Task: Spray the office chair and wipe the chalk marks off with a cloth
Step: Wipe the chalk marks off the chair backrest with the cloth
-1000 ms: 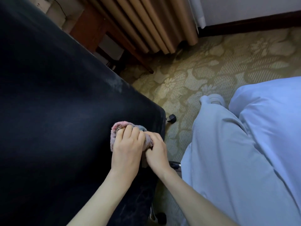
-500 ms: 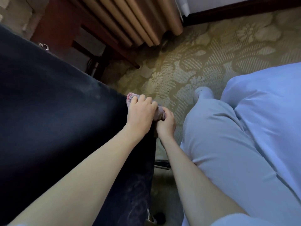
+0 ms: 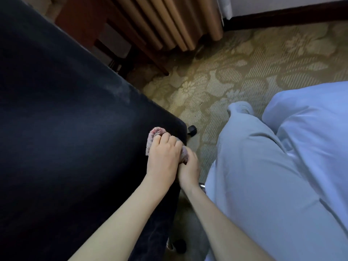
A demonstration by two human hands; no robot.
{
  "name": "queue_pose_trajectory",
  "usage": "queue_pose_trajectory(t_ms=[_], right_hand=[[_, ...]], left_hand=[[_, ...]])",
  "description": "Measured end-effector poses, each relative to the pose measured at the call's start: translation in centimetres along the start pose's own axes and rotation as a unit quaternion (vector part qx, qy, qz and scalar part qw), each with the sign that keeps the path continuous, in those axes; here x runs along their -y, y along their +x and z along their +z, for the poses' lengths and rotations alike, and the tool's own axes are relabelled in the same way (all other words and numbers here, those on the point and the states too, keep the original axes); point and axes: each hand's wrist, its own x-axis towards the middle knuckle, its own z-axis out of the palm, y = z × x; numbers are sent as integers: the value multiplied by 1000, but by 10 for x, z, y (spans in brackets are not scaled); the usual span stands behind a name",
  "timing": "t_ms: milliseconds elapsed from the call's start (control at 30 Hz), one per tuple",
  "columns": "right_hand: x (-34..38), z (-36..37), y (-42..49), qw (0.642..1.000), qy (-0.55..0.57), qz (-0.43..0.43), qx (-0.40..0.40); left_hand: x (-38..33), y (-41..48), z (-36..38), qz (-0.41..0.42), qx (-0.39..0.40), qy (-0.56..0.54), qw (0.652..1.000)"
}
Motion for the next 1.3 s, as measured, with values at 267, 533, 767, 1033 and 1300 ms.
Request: queue_pose_trajectory(t_ms=[267, 533, 767, 1033, 1300], right_hand=[[-4, -2, -79, 999, -1, -45, 26], [11, -1, -46, 997, 63, -33, -15], [35, -1, 50, 994, 74, 5, -87], [25, 3, 64, 999, -13, -4, -35], [8, -1, 14, 999, 25, -21, -1]], left_hand=[[4, -77, -24, 12, -41, 14, 999], [7, -55, -29, 36, -46, 64, 996], [12, 48, -19, 42, -25, 100, 994], [18, 78, -5, 52, 18, 107, 993], [10, 23, -21, 52, 38, 102, 993]])
